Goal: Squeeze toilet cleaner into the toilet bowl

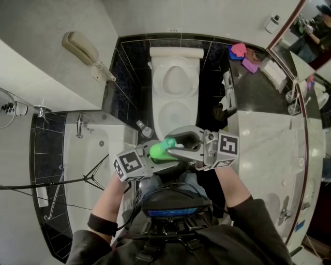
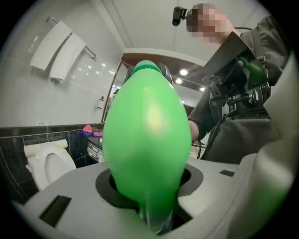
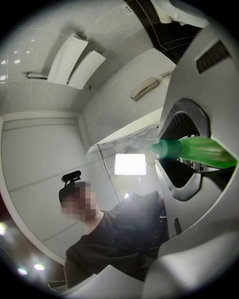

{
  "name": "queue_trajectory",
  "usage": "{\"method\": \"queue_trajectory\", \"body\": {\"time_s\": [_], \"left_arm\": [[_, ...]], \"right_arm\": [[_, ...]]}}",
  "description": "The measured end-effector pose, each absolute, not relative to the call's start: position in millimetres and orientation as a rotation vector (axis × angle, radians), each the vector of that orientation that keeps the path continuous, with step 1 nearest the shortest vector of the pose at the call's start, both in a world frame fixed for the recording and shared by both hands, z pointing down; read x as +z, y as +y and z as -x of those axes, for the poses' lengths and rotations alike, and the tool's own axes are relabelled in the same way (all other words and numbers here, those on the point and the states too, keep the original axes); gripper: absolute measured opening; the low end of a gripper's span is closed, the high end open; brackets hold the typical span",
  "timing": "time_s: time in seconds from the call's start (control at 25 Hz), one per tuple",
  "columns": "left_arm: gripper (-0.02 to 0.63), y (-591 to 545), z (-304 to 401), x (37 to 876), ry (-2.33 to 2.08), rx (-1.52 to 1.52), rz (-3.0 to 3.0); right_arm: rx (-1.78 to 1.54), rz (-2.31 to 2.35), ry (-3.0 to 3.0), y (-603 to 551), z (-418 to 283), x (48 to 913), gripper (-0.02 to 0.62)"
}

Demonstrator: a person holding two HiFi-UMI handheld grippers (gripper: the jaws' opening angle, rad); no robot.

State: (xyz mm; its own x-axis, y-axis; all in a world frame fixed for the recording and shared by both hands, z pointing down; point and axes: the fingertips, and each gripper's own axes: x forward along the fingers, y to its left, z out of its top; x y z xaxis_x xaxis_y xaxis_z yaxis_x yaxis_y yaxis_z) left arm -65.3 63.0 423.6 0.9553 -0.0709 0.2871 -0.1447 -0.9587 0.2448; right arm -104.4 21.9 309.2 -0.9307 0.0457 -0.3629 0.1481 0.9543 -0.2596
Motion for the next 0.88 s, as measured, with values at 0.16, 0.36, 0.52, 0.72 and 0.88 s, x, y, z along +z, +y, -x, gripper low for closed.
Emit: {"method": "queue_trajectory", "body": {"time_s": [0.16, 0.36, 0.52, 0.72, 0.88], "left_arm": [[0.181, 58, 63, 416, -0.175, 0.397, -2.826], [0.181, 47, 68, 430, -0.206, 0.426, -2.866], [0.181, 37, 68, 432, -0.3, 0.46, -2.87], [0.181, 13, 77, 447, -0.58, 0.528, -2.876], [0.181, -3, 82, 456, -0.828, 0.54, -2.845]], "right_arm": [[-0.388, -0.135, 2.752, 18, 106, 313, 0.141], [-0.442, -0.137, 2.746, 13, 108, 314, 0.141], [-0.454, -0.074, 2.759, 1, 108, 322, 0.143], [-0.583, 0.02, 2.808, -9, 114, 336, 0.143], [-0.689, 0.1, 2.829, -13, 117, 344, 0.143]]}}
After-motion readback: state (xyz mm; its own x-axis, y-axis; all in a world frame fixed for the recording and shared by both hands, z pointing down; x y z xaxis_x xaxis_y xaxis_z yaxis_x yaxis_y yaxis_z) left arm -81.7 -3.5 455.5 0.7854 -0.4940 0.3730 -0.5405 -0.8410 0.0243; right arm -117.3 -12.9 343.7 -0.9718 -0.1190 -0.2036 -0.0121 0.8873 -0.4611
